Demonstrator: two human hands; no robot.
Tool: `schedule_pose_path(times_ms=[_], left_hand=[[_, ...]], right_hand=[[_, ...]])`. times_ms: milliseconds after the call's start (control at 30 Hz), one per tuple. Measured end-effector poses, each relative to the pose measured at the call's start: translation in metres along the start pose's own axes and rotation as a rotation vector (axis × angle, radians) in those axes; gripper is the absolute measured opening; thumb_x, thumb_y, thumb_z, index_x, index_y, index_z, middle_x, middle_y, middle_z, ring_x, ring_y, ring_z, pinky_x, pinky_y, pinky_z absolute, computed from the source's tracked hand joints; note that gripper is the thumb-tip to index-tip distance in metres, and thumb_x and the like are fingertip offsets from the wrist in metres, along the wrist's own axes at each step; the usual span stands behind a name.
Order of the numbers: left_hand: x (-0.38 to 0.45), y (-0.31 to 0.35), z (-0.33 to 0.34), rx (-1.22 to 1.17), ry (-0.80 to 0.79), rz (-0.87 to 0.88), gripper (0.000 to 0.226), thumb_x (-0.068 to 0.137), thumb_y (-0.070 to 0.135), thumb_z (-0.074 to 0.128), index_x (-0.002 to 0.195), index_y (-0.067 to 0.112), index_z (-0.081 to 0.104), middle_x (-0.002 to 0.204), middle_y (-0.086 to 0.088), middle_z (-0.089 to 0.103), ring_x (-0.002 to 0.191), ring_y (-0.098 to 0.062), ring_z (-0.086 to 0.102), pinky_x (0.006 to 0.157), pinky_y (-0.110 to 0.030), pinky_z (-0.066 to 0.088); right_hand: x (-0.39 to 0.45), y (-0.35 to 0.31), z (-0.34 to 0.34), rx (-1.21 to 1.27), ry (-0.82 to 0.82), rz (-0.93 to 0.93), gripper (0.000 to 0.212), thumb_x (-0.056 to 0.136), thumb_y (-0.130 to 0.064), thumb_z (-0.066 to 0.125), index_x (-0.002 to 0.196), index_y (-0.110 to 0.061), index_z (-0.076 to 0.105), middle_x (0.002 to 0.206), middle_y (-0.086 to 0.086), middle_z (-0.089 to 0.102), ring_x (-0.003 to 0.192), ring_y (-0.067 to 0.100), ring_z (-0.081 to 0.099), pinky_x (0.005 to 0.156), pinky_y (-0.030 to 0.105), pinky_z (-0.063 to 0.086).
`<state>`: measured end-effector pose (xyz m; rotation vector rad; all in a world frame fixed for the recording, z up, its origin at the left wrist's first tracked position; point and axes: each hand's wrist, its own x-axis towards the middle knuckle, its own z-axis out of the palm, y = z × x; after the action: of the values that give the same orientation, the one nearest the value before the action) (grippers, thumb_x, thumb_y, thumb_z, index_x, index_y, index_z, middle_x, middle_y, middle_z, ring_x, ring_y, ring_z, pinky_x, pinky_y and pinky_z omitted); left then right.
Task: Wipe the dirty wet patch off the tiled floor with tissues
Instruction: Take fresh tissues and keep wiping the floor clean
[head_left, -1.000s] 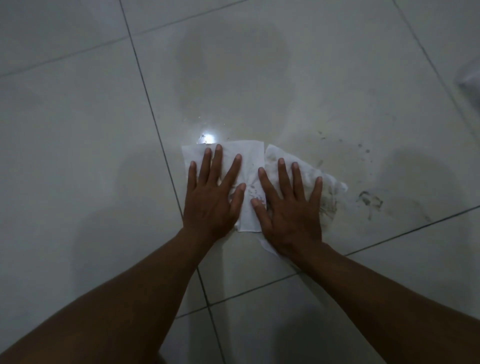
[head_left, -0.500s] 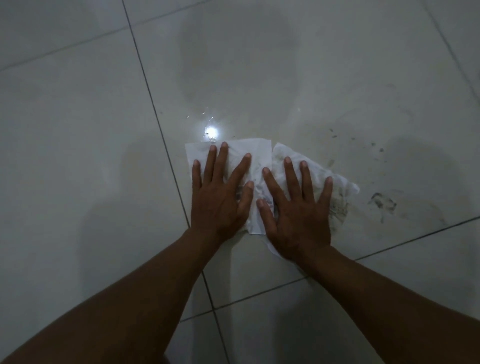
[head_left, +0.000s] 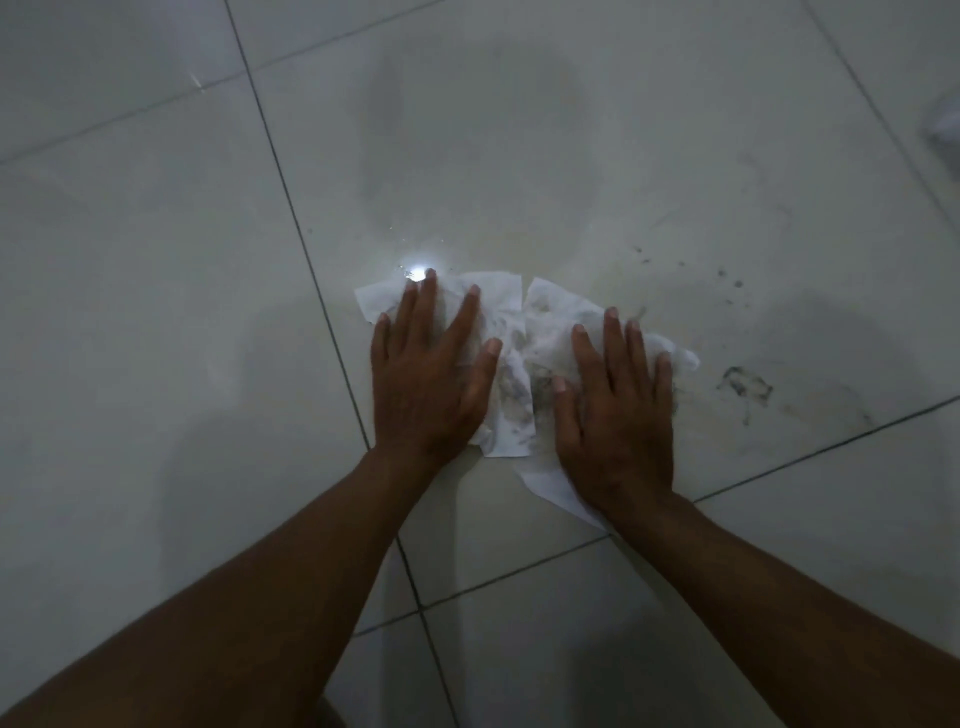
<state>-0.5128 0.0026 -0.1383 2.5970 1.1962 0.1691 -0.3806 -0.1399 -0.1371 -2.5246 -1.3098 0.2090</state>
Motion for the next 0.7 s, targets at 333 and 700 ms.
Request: schedule_pose_path(times_ms=[333, 700], left_hand=[[-0.015, 0.021, 0.017, -0.011, -0.045, 0.101, 0.065, 0.103, 0.041, 0.021, 0.155, 0.004, 0.013, 0.164, -0.013, 0.007, 0.152, -0.022, -0.001, 0.124, -0.043, 0.008], [-0.029, 0.065, 0.026, -0.131, -0.111, 0.363, 0.056, 0.105, 0.032, 0.025, 0.153, 0.004, 0.024, 0.161, -0.014, 0.019, 0.151, -0.024, 0.011, 0.122, -0.046, 0.017]], right_hand=[[-0.004, 0.002, -0.001, 0.112, 0.014, 0.021, 0.059, 0.101, -0.038, 0.023, 0.152, -0.008, 0.028, 0.160, 0.016, 0.019, 0.150, 0.025, 0.010, 0.122, 0.045, 0.010], [-0.001, 0.024, -0.014, 0.384, 0.013, -0.062, 0.053, 0.100, -0.032, 0.027, 0.148, -0.011, 0.039, 0.154, 0.008, 0.036, 0.146, 0.017, 0.025, 0.119, 0.044, 0.023]])
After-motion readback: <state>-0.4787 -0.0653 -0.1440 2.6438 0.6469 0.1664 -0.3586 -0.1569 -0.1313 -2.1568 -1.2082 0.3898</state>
